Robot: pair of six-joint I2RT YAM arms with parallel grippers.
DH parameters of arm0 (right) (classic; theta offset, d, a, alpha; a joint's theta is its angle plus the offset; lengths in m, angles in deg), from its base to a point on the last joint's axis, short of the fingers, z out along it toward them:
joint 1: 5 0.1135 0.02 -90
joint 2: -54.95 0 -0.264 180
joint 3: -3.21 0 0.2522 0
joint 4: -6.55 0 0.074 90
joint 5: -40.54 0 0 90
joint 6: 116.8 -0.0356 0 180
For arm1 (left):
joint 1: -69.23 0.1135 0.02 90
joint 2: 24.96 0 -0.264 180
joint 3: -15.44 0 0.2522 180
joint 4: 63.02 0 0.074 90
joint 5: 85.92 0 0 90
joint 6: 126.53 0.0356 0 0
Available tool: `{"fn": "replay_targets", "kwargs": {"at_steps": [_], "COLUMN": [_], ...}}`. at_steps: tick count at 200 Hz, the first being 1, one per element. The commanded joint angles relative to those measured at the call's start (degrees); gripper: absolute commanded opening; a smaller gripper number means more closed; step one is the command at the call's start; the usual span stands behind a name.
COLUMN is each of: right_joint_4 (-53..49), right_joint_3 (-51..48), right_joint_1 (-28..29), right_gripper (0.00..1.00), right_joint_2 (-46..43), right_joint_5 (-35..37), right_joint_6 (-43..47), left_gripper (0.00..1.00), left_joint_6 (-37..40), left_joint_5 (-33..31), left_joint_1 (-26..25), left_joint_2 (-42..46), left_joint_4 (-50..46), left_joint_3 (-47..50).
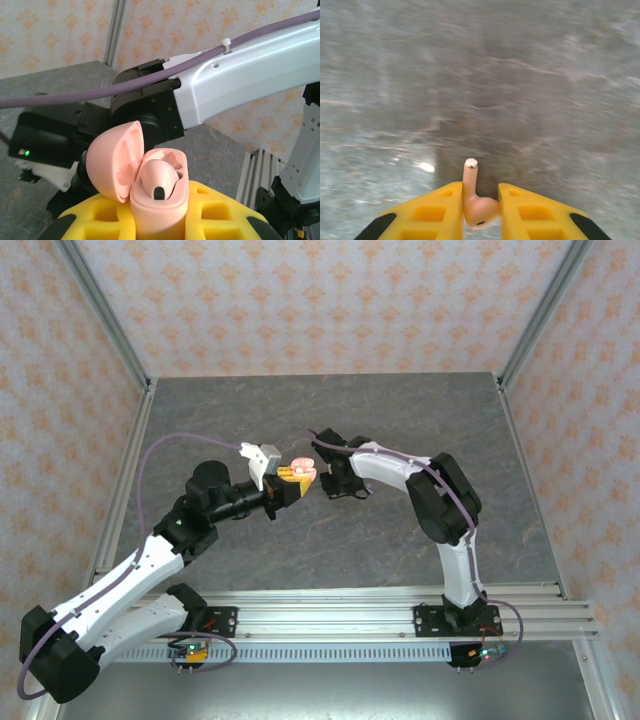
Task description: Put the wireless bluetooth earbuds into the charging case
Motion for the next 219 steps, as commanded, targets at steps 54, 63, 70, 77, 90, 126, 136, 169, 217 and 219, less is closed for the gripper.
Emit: {"fn": "replay_targets", "kwargs": {"at_steps": [54, 63, 70, 77, 90, 126, 136, 169, 217, 219], "right_joint_4": [-2.91, -3.22, -3.33, -3.51, -3.72, -4.45, -4.82, -6.60, -11.07, -11.18], "right_joint_3": [-4.80, -4.30, -4.03, -3.67, -3.03, -0.88, -0.27, 2.31, 7.80, 7.94], "right_joint_1": [-2.07, -2.07, -2.07, -2.07, -2.07, -2.45, -2.76, -3.58, -3.82, -3.83], "right_gripper": [0.32, 0.36, 0.38, 0.40, 0.42, 0.45, 0.45, 0.30, 0.13, 0.12], "right_joint_2": [-1.64, -1.96, -2.46, -3.11, -4.38, -6.93, -6.76, -4.23, 1.28, 1.49], "right_joint_5": [0.20, -0.14, -0.42, -0.80, -1.44, -1.47, -1.08, 0.84, 5.85, 5.88], "right_joint_6": [0.33, 0.32, 0.44, 0.45, 0.73, 0.45, 0.22, 0.05, -0.38, -0.30], "left_gripper": [0.07, 0.07, 0.07, 0.07, 0.07, 0.07, 0.07, 0.07, 0.07, 0.07], "left_joint_6": [-0.05, -0.07, -0.02, 0.06, 0.13, 0.24, 0.32, 0.60, 0.61, 0.64], "left_joint_5": [0.44, 0.44, 0.44, 0.35, 0.35, 0.27, 0.18, 0.27, 0.27, 0.27], "left_joint_1": [0.59, 0.59, 0.56, 0.58, 0.53, 0.58, 0.59, 0.62, 0.52, 0.55], "left_joint_2": [-1.13, -1.14, -1.14, -1.14, -1.22, -1.23, -1.23, -1.36, -1.40, -1.36], "left_joint_4": [0.67, 0.67, 0.58, 0.47, 0.32, -0.04, -0.12, -0.82, -1.30, -1.32], "left_joint_3": [0.05, 0.05, -0.04, -0.04, -0.22, -0.57, -0.64, -1.08, -1.53, -1.54]}}
